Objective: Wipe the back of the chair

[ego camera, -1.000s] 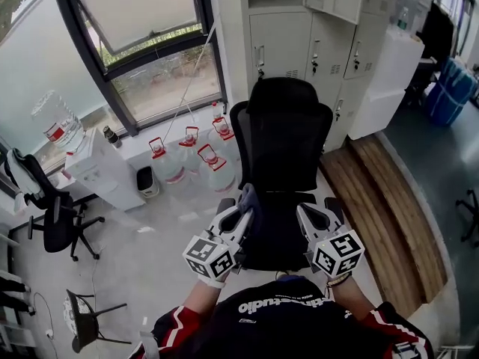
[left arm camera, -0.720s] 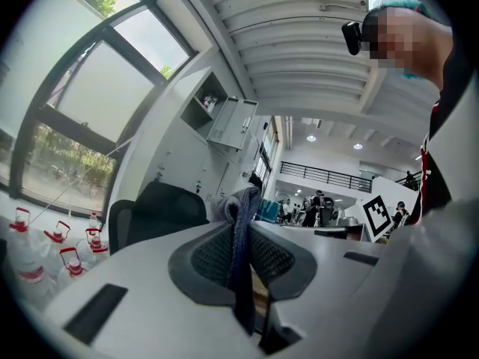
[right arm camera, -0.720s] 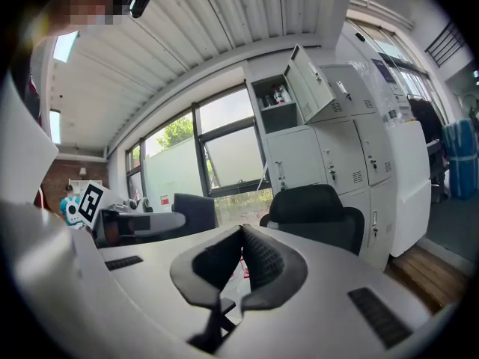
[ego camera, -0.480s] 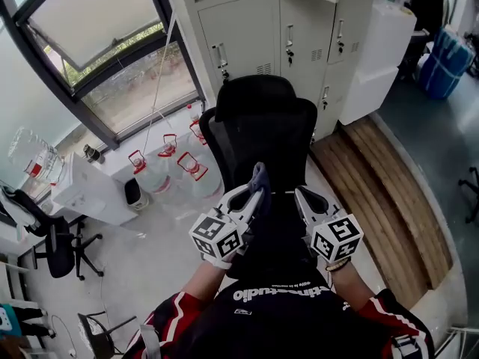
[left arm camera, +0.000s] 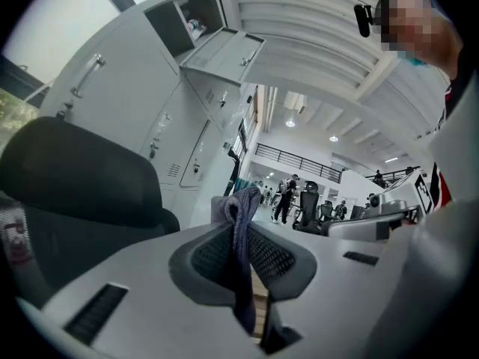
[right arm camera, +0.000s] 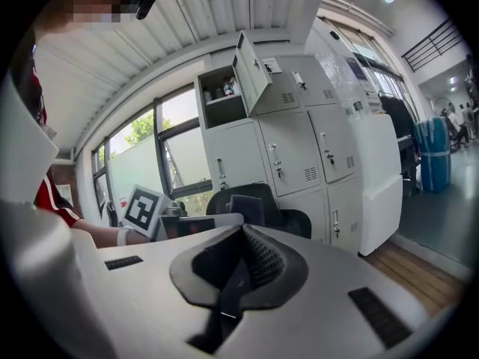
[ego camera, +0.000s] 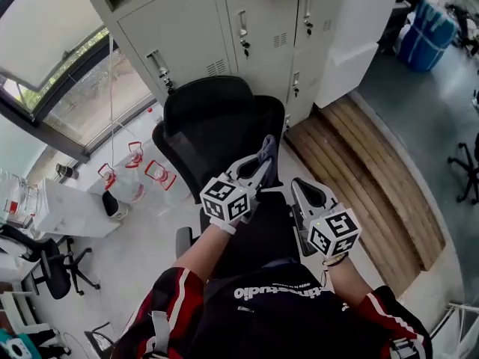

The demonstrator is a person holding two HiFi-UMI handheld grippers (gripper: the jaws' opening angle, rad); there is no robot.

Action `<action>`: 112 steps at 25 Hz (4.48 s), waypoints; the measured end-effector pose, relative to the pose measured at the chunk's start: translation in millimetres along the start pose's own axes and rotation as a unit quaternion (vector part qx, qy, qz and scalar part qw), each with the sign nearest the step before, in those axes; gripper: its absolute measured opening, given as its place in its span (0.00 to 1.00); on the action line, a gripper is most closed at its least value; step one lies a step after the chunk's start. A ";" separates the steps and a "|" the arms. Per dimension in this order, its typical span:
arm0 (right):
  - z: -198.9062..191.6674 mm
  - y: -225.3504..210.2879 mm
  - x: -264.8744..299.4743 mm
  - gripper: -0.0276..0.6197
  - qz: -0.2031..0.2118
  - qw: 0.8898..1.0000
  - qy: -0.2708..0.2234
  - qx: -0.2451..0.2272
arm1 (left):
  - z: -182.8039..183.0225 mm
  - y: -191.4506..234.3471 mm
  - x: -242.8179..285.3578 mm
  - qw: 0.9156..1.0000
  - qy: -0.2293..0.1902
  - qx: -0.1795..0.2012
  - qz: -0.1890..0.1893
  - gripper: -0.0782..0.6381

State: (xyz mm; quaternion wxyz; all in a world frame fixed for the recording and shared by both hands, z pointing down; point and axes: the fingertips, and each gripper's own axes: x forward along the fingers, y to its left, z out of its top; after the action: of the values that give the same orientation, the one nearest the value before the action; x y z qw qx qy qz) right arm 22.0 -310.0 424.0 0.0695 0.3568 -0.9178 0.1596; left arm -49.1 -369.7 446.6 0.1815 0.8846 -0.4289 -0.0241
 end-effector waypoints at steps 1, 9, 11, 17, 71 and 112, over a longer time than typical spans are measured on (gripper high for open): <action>0.9 -8.8 2.8 0.06 -0.001 1.000 0.001 -0.002 | -2.7 8.5 17.6 1.000 0.002 -0.002 -0.001 0.19; -2.4 -67.0 7.6 0.06 -0.043 0.999 -0.004 0.008 | -48.2 73.2 134.8 0.999 0.030 -0.033 -0.007 0.19; -5.9 -77.2 9.9 0.06 -0.056 0.998 -0.005 0.010 | -59.4 89.3 154.3 0.999 0.045 -0.029 -0.006 0.19; -16.7 -91.8 6.8 0.06 -0.084 0.996 0.004 0.015 | -81.6 129.1 193.7 0.997 0.081 -0.007 0.004 0.19; -43.5 145.2 74.6 0.06 0.001 0.998 0.043 -0.045 | -61.8 417.4 -247.2 0.945 0.046 0.008 0.324 0.19; -52.6 -57.6 -77.9 0.06 -0.127 0.992 0.001 0.011 | -194.2 121.9 138.1 0.992 0.092 -0.047 0.075 0.19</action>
State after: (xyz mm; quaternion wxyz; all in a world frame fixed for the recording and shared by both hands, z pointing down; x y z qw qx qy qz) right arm 119.0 -282.6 468.6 0.0865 0.4709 -0.8633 0.1600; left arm -14.9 -486.4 685.1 0.2629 0.8387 -0.4742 0.0507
